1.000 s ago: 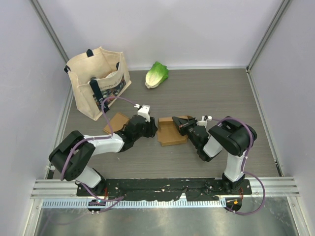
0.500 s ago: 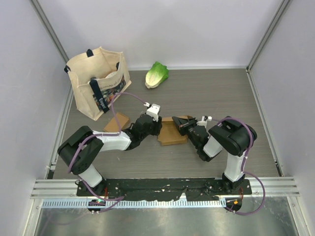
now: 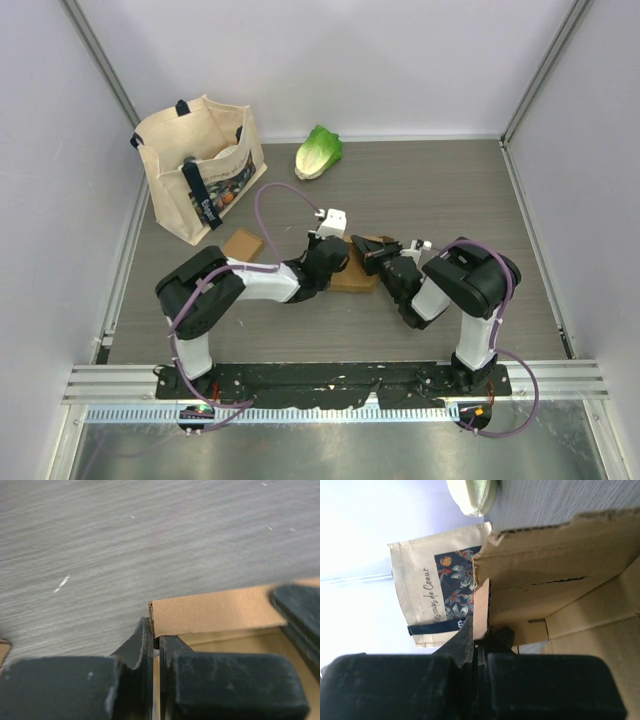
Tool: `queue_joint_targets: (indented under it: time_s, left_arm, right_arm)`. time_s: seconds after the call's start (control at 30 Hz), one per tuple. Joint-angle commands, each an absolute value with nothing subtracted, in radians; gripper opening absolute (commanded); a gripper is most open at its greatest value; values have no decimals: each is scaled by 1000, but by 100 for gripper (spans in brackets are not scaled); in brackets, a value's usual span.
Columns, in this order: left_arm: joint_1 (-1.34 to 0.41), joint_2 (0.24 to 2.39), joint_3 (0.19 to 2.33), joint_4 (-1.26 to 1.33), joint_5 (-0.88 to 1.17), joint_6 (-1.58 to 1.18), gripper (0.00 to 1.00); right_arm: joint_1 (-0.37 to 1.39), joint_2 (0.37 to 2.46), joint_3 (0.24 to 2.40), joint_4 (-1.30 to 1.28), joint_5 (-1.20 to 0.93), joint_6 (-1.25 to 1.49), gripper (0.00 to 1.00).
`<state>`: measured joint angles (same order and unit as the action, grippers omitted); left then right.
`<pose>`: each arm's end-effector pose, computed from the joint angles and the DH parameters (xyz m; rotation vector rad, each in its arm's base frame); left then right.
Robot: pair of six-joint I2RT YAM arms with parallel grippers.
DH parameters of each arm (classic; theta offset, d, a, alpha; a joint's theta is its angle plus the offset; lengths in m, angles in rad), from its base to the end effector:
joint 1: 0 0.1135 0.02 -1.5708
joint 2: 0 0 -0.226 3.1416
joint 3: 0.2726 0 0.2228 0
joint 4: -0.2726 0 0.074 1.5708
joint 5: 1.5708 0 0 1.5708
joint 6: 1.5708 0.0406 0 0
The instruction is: Fold the paper box
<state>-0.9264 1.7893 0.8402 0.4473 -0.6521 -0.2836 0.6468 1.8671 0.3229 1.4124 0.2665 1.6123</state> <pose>0.2215 -0.2537 0.1435 0.2427 1.9497 -0.1129 0.2170 0.1505 0.1019 1.0872 1.5903 1.4063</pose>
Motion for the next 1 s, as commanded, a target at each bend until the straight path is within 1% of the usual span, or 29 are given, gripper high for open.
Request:
queue_joint_targets:
  time_s: [0.0, 0.03, 0.13, 0.17, 0.2, 0.23, 0.27, 0.33, 0.4, 0.43, 0.47, 0.5, 0.53, 0.57, 0.6, 0.63, 0.67, 0.7, 0.73, 0.77, 0.8, 0.83, 0.9, 0.97]
  left_arm:
    - [-940, 1905, 1046, 142, -1033, -435, 0]
    - [-940, 1926, 1096, 48, -1061, -495, 0]
    - [-942, 1960, 1106, 57, -1059, -511, 0]
    - [-946, 1948, 1082, 118, -1001, -449, 0]
    - [-950, 1915, 995, 217, -962, -383, 0]
    - [-957, 1899, 961, 370, -939, -353, 0]
    - [-957, 1890, 939, 400, -916, -332, 0]
    - [-957, 1885, 908, 466, -833, -289, 0]
    - [-957, 1887, 899, 477, -789, -262, 0]
    - [-957, 1882, 897, 474, -787, -261, 0]
    - [-959, 1879, 896, 471, -787, -258, 0]
    - [-959, 1872, 896, 456, -795, -262, 0]
    - [-959, 1862, 893, 451, -793, -265, 0]
    - [-959, 1858, 890, 451, -792, -267, 0]
    - [-959, 1855, 888, 440, -787, -275, 0]
    - [-959, 1844, 888, 428, -784, -279, 0]
    - [-959, 1841, 887, 423, -781, -282, 0]
    - [-959, 1838, 888, 411, -782, -284, 0]
    - [-957, 1836, 888, 404, -791, -294, 0]
    - [-959, 1832, 890, 399, -796, -299, 0]
    - [-960, 1829, 888, 391, -799, -301, 0]
    - [-959, 1827, 887, 388, -796, -310, 0]
    - [-960, 1828, 891, 379, -793, -314, 0]
    - [-959, 1833, 907, 351, -801, -325, 0]
  right_arm:
    - [715, 1849, 290, 1405, 316, 1684, 1]
    - [738, 1839, 291, 1379, 339, 1699, 1]
    - [773, 1796, 305, 1265, 371, 1716, 1]
    - [773, 1787, 310, 1247, 371, 1712, 1]
    - [775, 1778, 305, 1249, 374, 1701, 1]
    - [767, 1769, 298, 1253, 376, 1692, 1]
    - [759, 1757, 284, 1246, 362, 1669, 6]
    - [730, 1714, 270, 1212, 328, 1622, 12]
    - [666, 1674, 259, 1163, 214, 1518, 24]
    - [640, 1628, 264, 1073, 148, 1478, 30]
    - [588, 1590, 250, 1046, 100, 1438, 33]
    - [571, 1548, 239, 1022, 25, 1333, 37]
    - [548, 1438, 244, 850, -30, 1278, 45]
    - [522, 1380, 286, 722, -70, 1199, 46]
    - [522, 1320, 313, 599, -105, 1118, 49]
    - [522, 1252, 345, 325, -101, 939, 56]
    - [522, 1148, 409, 204, -101, 867, 58]
    - [520, 1085, 435, 111, -72, 804, 58]
    - [520, 1030, 466, -101, -16, 699, 60]
    - [517, 940, 515, -180, 51, 666, 64]
    - [497, 915, 534, -237, 92, 637, 68]
    - [471, 904, 552, -277, 95, 603, 69]
    - [434, 940, 604, -279, 75, 603, 68]
    - [397, 988, 652, -279, 57, 614, 58]
